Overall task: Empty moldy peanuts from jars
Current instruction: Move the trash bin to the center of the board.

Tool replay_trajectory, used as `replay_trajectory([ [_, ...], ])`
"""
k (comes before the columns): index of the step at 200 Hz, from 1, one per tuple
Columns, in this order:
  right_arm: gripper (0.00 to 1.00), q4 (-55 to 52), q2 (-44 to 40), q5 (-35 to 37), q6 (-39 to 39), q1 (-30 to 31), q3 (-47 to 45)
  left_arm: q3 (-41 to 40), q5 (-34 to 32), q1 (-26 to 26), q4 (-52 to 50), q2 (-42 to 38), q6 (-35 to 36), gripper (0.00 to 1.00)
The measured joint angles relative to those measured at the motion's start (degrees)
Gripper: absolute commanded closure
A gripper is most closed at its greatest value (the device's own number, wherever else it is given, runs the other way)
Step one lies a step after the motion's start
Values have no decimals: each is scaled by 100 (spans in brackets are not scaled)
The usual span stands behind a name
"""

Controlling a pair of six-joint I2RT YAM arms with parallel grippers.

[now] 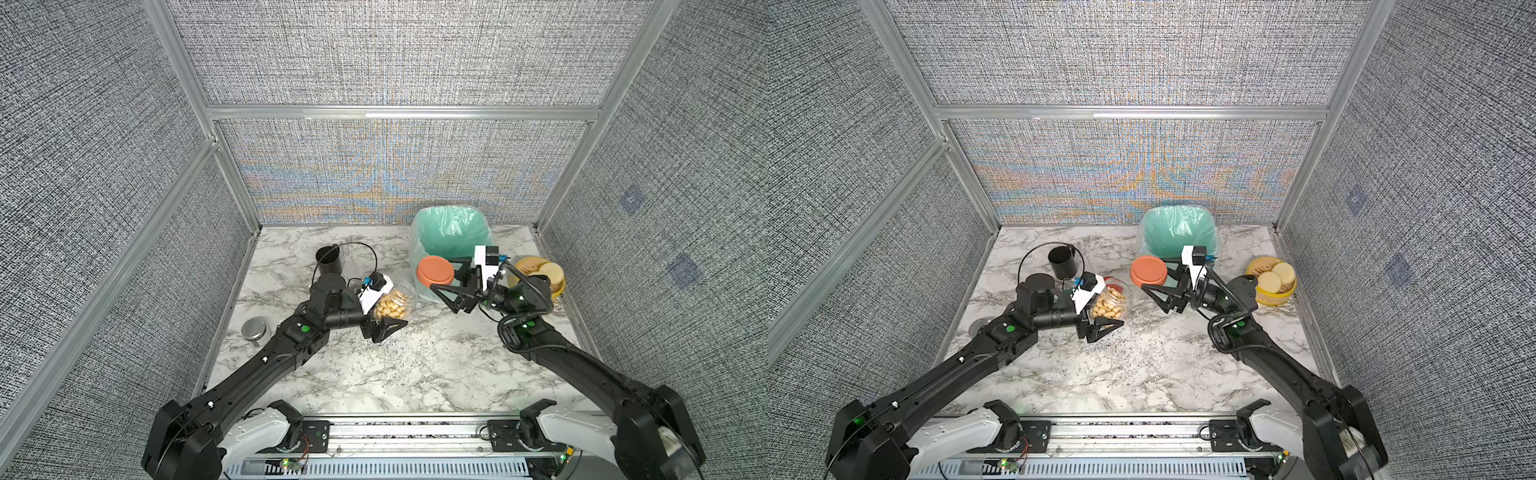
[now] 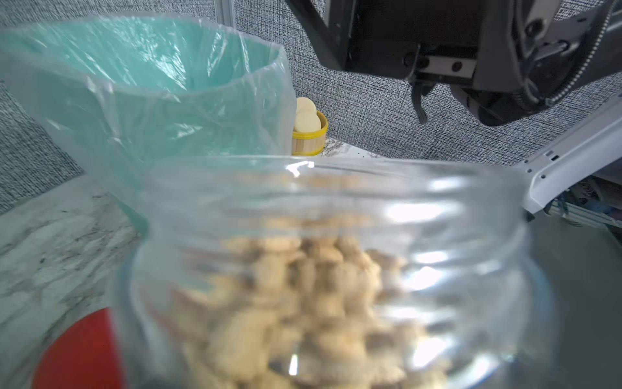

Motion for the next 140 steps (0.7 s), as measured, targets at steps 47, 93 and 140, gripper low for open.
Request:
replay_trajectory([
  [47, 26, -1453, -1707, 1648, -470, -22, -691, 994, -627, 2, -763, 188, 680, 100],
  [93, 26, -2216, -2623, 3099, -542, -688, -835, 1908, -1104, 2, -1178, 839, 1390, 100],
  [140, 29, -2638, -1849, 3383, -411, -1928, -243, 2337, -1123, 2, -1189, 1268, 1657, 100],
])
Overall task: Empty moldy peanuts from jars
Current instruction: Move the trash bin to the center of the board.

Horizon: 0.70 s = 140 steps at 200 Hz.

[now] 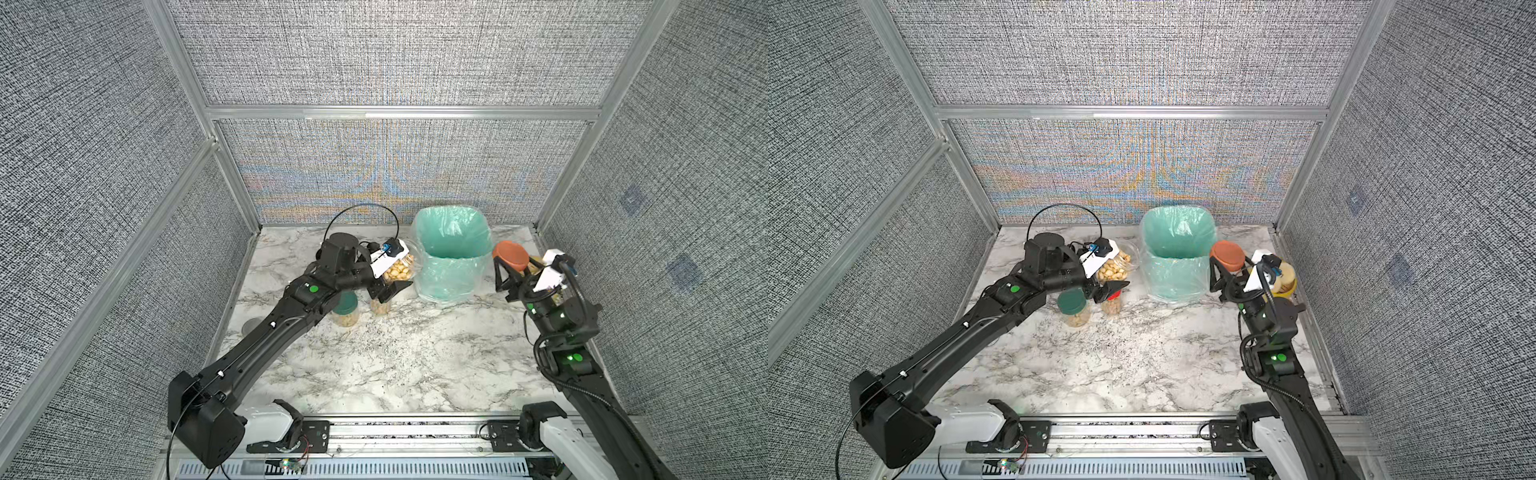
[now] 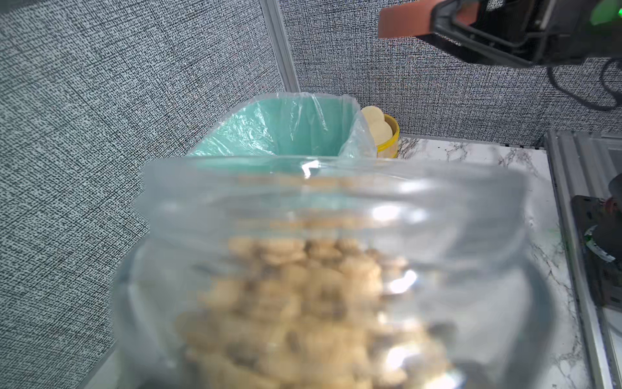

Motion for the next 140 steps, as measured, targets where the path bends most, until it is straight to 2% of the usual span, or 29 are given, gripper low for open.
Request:
replay_trajectory([
  [22, 30, 61, 743, -208, 243, -708, 295, -175, 111, 0, 212, -9, -142, 100],
  [47, 31, 181, 1639, -533, 457, -1106, 721, -310, 188, 0, 420, -44, -313, 100],
  [140, 35, 439, 4918, -1753, 507, -1294, 2907, -11, 90, 11, 409, 9, -411, 100],
])
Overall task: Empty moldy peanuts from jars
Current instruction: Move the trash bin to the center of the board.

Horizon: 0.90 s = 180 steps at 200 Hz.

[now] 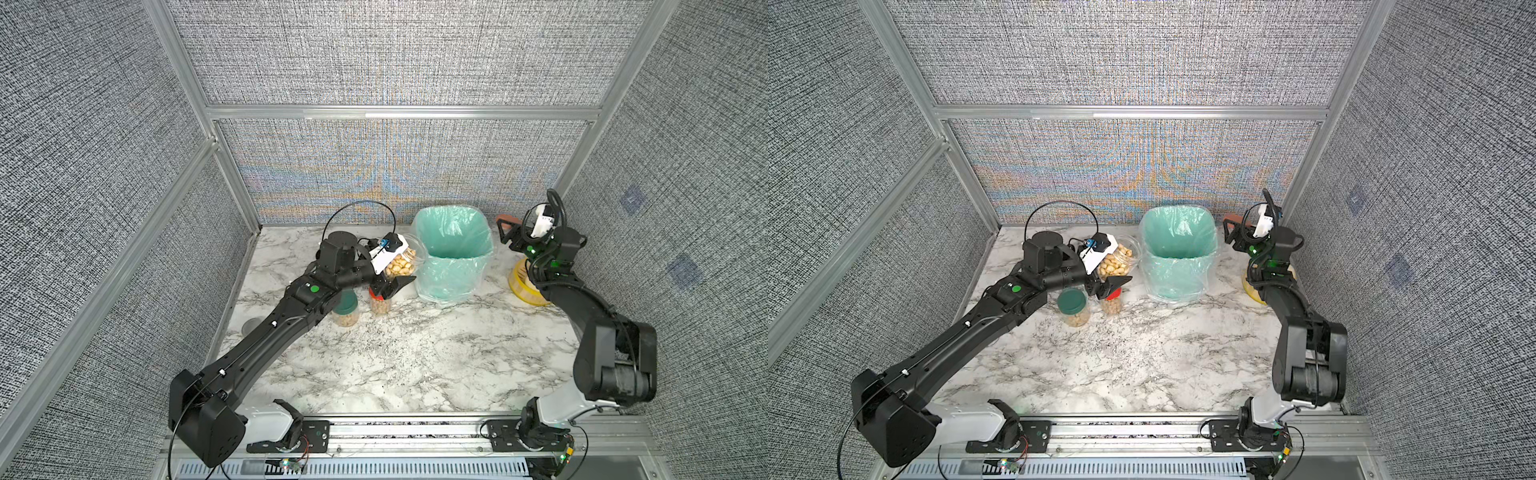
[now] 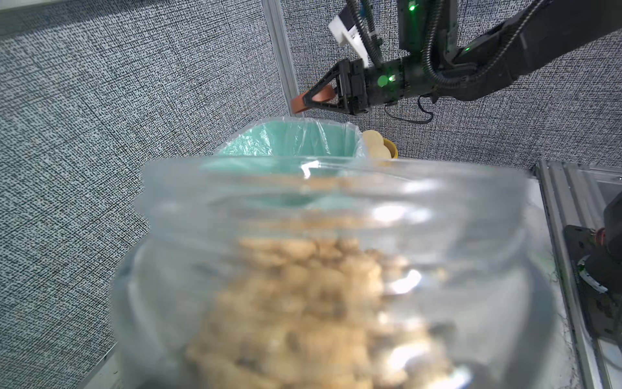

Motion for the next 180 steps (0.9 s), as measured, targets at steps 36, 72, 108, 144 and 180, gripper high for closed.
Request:
replay_trajectory([
  [36, 37, 4, 802, -299, 44, 9, 752, 66, -142, 48, -168, -9, 2, 100],
  [72, 37, -103, 1237, -514, 50, 192, 999, 461, -170, 92, -428, 208, 105, 100],
  [108, 37, -184, 1309, -680, -120, 437, 1043, 1134, -111, 142, -1032, 588, 422, 100],
  [144, 37, -267, 1239, -800, -199, 638, 789, 1871, -50, 166, -1696, 992, 837, 100],
  [180, 37, -332, 1005, -861, -339, 964, 466, 2874, -52, 186, -2424, 1676, 1397, 100],
])
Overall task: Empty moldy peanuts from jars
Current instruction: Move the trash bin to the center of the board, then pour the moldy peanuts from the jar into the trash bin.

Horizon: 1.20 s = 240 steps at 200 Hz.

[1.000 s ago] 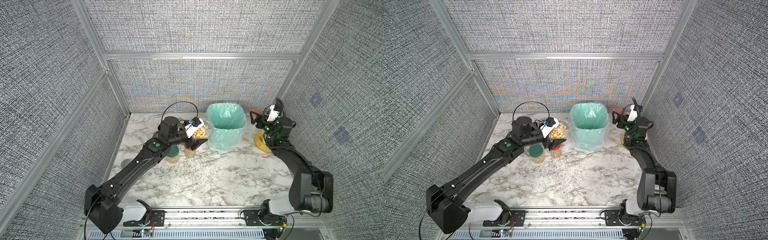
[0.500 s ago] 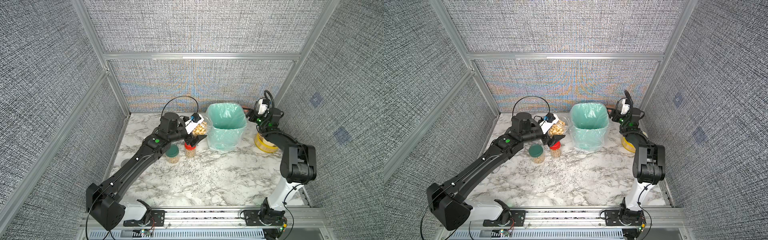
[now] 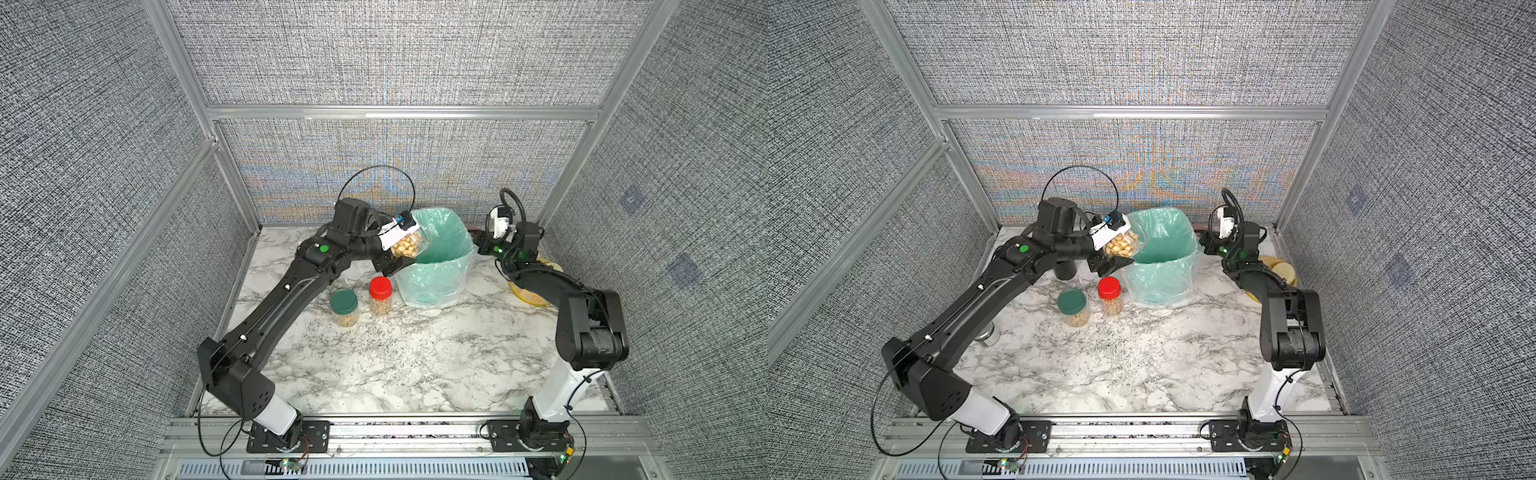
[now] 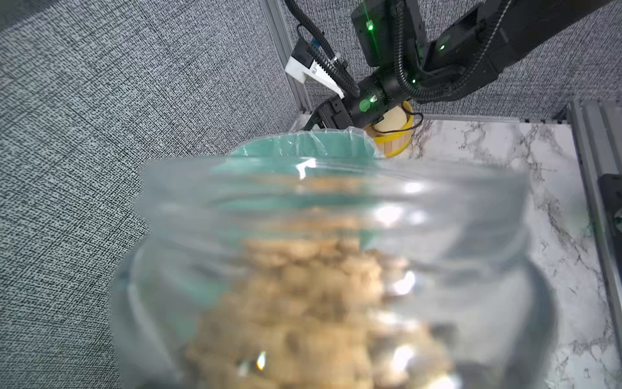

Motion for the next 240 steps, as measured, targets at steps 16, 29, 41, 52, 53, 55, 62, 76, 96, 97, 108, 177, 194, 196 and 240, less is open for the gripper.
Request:
replay_trajectory([
  [16, 37, 7, -127, -37, -24, 131, -201, 452, -66, 0, -337, 332, 297, 100],
  [29, 37, 42, -223, -50, -20, 201, -385, 837, -151, -2, -579, 581, 498, 100],
  [41, 37, 83, -326, -57, -15, 221, -577, 1176, -284, -2, -769, 791, 717, 100],
  [52, 37, 85, -422, -52, 4, 223, -728, 1473, -446, -2, -909, 975, 898, 100],
  [53, 37, 90, -435, -50, 13, 225, -745, 1508, -463, -2, -929, 997, 925, 100],
  [55, 37, 87, -457, -50, 26, 227, -774, 1545, -494, -2, -944, 1023, 960, 100],
  [62, 37, 85, -522, -48, 31, 225, -850, 1707, -614, -4, -1023, 1139, 1113, 100],
  [76, 37, 90, -693, -26, 31, 225, -990, 1895, -909, -24, -1139, 1311, 1451, 100],
  [96, 37, 131, -942, 28, 31, 225, -1130, 1961, -1495, -133, -1250, 1478, 2050, 100],
  [97, 37, 133, -951, 31, 31, 225, -1134, 1961, -1519, -140, -1255, 1484, 2074, 100],
  [108, 37, 162, -1086, 52, 31, 225, -1204, 1980, -1873, -229, -1276, 1578, 2424, 100],
  [177, 37, 212, -1694, 68, 33, 227, -1440, 1655, -3386, -352, -402, 1856, 3873, 100],
  [194, 37, 212, -1779, 68, 33, 227, -1473, 1541, -3668, -413, -42, 1945, 4223, 100],
  [196, 37, 212, -1788, 68, 33, 227, -1478, 1526, -3694, -417, 0, 1952, 4266, 100],
  [240, 37, 214, -1884, 68, 31, 227, -1563, 1224, -4155, -579, 785, 2094, 5313, 100],
])
